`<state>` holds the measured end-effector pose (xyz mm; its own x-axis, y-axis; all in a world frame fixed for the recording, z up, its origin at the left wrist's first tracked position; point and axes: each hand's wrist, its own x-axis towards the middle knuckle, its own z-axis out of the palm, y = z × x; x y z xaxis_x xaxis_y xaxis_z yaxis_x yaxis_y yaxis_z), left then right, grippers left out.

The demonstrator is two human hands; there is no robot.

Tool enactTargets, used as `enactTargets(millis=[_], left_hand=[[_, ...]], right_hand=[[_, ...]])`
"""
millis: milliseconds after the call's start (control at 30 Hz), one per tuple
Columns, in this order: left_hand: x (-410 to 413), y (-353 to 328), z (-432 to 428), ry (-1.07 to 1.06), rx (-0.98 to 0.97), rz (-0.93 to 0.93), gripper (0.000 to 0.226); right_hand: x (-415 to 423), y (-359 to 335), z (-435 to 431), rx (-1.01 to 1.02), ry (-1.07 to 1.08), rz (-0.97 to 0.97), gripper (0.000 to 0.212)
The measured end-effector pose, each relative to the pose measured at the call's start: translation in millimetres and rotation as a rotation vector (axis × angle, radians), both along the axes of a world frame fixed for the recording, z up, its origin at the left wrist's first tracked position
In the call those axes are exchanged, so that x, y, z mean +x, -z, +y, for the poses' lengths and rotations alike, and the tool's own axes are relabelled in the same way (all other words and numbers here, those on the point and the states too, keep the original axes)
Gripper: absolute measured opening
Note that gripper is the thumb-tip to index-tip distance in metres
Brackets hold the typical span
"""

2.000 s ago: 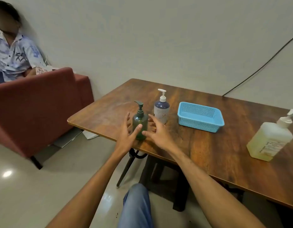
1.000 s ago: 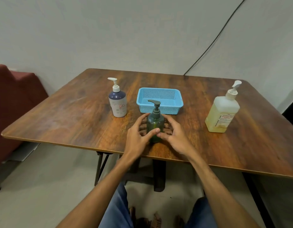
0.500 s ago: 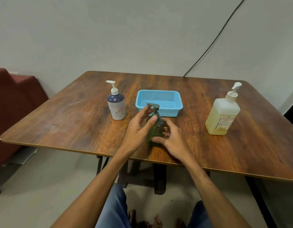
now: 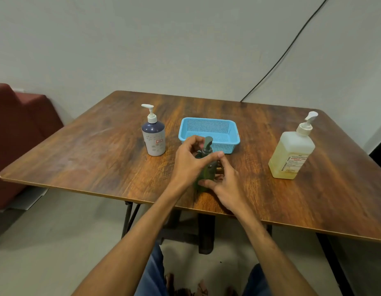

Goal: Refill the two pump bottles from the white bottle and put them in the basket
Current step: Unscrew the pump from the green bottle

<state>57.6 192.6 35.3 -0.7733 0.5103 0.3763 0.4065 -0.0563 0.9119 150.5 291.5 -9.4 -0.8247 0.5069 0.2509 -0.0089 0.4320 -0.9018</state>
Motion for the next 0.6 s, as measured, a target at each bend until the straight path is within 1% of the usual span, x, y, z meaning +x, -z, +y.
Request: enactTargets(millis=[67, 133, 167, 267, 367, 400, 467, 533, 600], left_hand=[[-1.1, -3.4, -3.4, 0.146, -0.021, -0.053, 0.038], [-6.0, -1.5, -11.6, 0.278, 0.016, -0.097, 0.037], [-8.3, 0.1, -15.7, 0.303, 0.049, -0.112, 0.038], [-13.7, 0.4, -18.0, 0.204, 0.095, -0.090, 0.036], [-12.9, -4.4, -11.5, 0.121, 0.102, -0.048, 0.037], [-12.8, -5.0, -10.3, 0.137, 0.093, -0.046, 0.041], [-14.6, -2.7, -11.6, 0.239, 0.055, -0.071, 0.050], [-19.3, 1.5, -16.0, 0.344, 0.026, -0.095, 0.050], [-24.0, 4.2, -20.1, 0.384, 0.047, -0.119, 0.047]], right_hand=[[-0.7, 0.2, 1.0, -0.012, 0.001, 0.002, 0.074], [-1.0, -0.7, 1.5, -0.015, -0.007, -0.004, 0.073], [-0.8, -1.4, 1.9, -0.015, -0.011, -0.002, 0.072], [-0.2, -2.8, 1.9, -0.007, -0.020, 0.008, 0.070], [1.2, -3.9, 1.2, -0.007, -0.020, 0.002, 0.073], [1.4, -4.4, 0.6, -0.005, -0.019, -0.002, 0.074], [1.2, -6.0, -0.4, -0.001, -0.020, -0.008, 0.075], [0.4, -5.8, 0.1, -0.014, -0.025, 0.002, 0.073], [0.2, -4.7, 1.9, -0.021, -0.026, 0.009, 0.071]])
